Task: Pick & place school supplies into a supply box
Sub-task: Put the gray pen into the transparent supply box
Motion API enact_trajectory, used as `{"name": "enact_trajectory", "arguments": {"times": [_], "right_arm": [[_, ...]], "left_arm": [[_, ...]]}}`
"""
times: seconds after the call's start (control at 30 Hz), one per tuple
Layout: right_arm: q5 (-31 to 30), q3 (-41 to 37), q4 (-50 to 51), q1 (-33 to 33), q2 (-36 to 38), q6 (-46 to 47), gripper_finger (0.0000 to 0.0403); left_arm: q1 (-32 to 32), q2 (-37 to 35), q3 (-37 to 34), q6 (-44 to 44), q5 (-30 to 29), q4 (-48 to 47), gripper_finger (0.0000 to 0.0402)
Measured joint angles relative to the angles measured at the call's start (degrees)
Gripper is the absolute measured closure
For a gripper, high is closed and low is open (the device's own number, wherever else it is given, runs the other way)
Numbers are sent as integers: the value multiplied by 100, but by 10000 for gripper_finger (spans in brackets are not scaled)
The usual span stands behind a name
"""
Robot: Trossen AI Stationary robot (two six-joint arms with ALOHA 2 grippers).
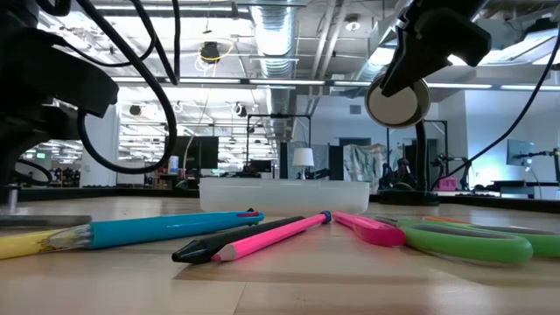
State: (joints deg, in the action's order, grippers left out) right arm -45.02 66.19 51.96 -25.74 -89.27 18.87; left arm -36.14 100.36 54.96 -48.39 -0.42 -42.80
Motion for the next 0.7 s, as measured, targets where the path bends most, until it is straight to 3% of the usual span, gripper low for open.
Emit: {"name": "enact_trajectory", "arguments": {"times": [0.47, 0.7], "right_arm": [[-2, 0, 2, 0, 0, 0, 278], [-2, 0, 22, -13, 0, 0, 278]], "left_arm": [[2, 6, 79, 373, -246, -63, 388], [37, 40, 559, 749, -983, -380, 389]]}}
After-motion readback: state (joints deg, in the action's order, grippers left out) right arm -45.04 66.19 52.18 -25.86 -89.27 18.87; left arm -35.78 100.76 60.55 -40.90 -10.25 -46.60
